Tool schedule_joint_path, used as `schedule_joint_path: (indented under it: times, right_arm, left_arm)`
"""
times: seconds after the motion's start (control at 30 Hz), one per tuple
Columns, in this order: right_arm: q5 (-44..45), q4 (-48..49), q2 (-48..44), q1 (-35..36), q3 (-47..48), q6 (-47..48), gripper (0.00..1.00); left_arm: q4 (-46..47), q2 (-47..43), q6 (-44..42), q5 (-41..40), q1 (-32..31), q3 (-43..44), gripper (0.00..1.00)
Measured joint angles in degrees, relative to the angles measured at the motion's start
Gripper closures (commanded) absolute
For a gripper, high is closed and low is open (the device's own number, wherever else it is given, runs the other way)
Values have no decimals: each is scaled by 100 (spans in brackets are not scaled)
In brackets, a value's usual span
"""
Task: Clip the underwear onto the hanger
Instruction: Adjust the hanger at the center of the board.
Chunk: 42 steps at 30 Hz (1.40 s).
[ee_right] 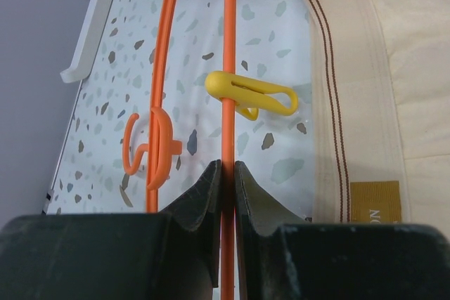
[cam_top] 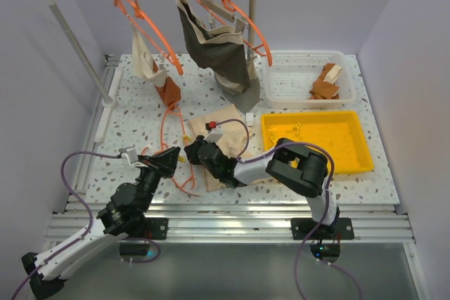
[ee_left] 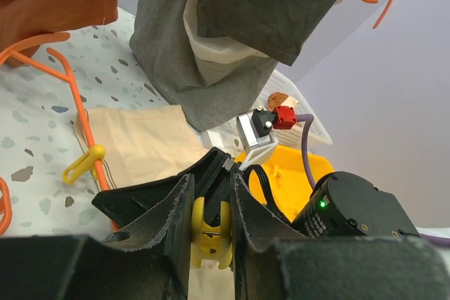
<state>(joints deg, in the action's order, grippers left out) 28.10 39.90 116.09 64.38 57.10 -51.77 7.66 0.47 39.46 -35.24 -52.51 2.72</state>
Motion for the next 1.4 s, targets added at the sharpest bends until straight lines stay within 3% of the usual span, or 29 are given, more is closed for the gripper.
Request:
schedule_joint_path:
  times: [0.17,0.3,0.83,1.1,1.4]
  right_arm:
    - [-13,-66,2,13,20,173,63]
    - [31,-131,0,24,15,452,55]
    - [439,599,-1316,243,-1722,1580,54]
    - [544,660,-2280,243,-2490,1853,53]
    - [538,837,-3235,243,-3095,2081,53]
  left_arm:
    - [-7,0,2,0,0,0,100]
    - [-7,0,2,-9,0,0,100]
    - [96,295,520,-625,0,0,100]
    - [549,2076,1351,-960,-7,0,100]
    - [2262,4634,2221,-1172,-109,0,100]
